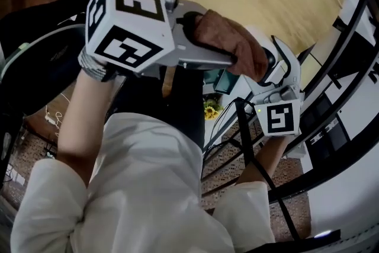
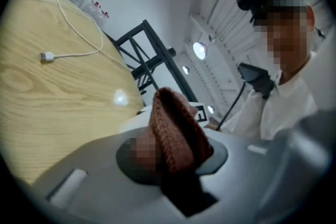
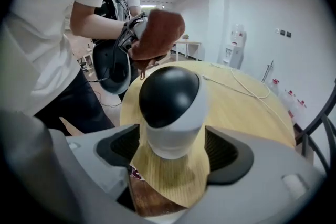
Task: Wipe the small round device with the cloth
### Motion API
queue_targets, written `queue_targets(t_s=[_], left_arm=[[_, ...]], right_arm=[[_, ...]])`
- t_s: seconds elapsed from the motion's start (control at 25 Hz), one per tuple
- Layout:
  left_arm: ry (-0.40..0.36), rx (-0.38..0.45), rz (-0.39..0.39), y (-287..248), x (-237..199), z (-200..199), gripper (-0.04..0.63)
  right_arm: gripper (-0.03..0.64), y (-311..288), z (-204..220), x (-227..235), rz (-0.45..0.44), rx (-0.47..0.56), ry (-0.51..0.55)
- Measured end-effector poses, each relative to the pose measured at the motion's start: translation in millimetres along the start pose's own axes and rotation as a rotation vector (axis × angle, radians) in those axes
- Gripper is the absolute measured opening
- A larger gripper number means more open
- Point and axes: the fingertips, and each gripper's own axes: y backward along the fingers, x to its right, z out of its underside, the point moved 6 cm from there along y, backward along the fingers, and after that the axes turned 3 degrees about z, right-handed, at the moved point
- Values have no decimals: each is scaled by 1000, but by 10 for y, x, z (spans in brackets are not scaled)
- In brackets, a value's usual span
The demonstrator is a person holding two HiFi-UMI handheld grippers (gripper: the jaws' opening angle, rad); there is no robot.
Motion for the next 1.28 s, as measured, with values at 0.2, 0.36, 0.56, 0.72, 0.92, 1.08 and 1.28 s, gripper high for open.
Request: queue_targets(t_s=[0.2,0.36,0.56,0.72,0.92,1.08,1.28], left_arm=[[82,45,15,-317,19,13,123],[51,-42,-94,-424,-13,43,123],[0,-86,-175,-385,-124,-44,124],[8,-79,-171,-409,-152,-65,124],[17,-100,-263,-354,-269,-2,124],[19,-142,-302,-402,-400,52,123],[-69,-233,-415,-462,-507,45,124]], right_arm=[[357,-143,-88,11,-3,-8,7],[354,-138,-83,-1,209,-8,-146],[354,-161,-75,33,358,-50,-368],[354,-155,-69,38,346,-52,-405],[354,-151,-73,20,361,-66,-391],[354,-147,-64,24,368,-67,-401],[360,-92,-55,-9,278,-152,-259]])
